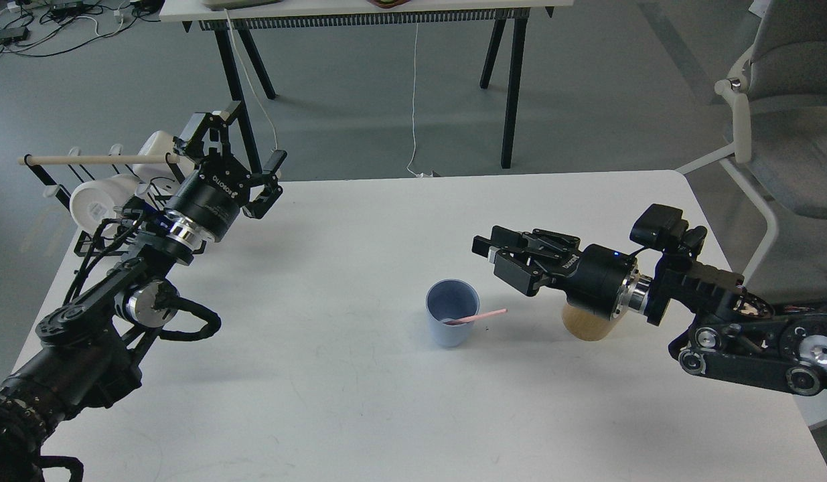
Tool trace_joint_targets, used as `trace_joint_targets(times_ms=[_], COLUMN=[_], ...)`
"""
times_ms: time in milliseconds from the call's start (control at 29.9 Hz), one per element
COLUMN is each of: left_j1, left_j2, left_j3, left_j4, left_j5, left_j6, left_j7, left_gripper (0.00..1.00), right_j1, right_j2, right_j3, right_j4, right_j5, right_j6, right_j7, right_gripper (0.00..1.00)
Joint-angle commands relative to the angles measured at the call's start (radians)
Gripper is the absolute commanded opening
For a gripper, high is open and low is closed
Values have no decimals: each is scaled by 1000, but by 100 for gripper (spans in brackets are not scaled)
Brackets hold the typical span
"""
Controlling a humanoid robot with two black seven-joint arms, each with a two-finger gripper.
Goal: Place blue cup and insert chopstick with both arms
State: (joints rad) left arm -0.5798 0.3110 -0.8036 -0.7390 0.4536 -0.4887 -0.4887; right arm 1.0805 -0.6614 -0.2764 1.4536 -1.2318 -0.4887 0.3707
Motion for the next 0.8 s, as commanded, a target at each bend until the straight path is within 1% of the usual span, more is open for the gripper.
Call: trace_joint_targets(times_ms=[0,167,335,435,468,569,636,703,736,770], left_j1=[0,0,0,0,1,11,14,14,14,14], left_j2=[-6,-1,10,13,14,16,17,19,19,19], left_j3=[-22,-23,-23,-23,-23,-23,-23,-23,-23,-23], left_j4=[-2,-2,-2,0,0,0,0,0,0,0], left_j5=[-1,-1,-1,-1,-1,-1,-1,-1,-1,-1], left_j6=[0,0,0,0,0,0,0,0,0,0], left_j7=[0,0,0,0,0,0,0,0,0,0], left_gripper=[99,99,99,99,99,99,99,99,99,99], right_j1=[-13,-39,-105,-161,-180,-258,-322,-396,-434,-459], right_j2=[-3,6,52,65,65,65,63,63,65,72], right_j3=[90,271,506,614,640,730,807,899,943,974], right_j4=[-7,-2,-7,-7,-9,-15,-45,-117,-174,-227], right_j5=[49,319,572,748,787,879,948,1056,1113,1144], right_j6=[0,0,0,0,25,204,380,624,766,874], right_j7=[-1,1,1,14,16,39,59,70,71,70], right_gripper=[88,90,94,95,95,95,95,95,95,95])
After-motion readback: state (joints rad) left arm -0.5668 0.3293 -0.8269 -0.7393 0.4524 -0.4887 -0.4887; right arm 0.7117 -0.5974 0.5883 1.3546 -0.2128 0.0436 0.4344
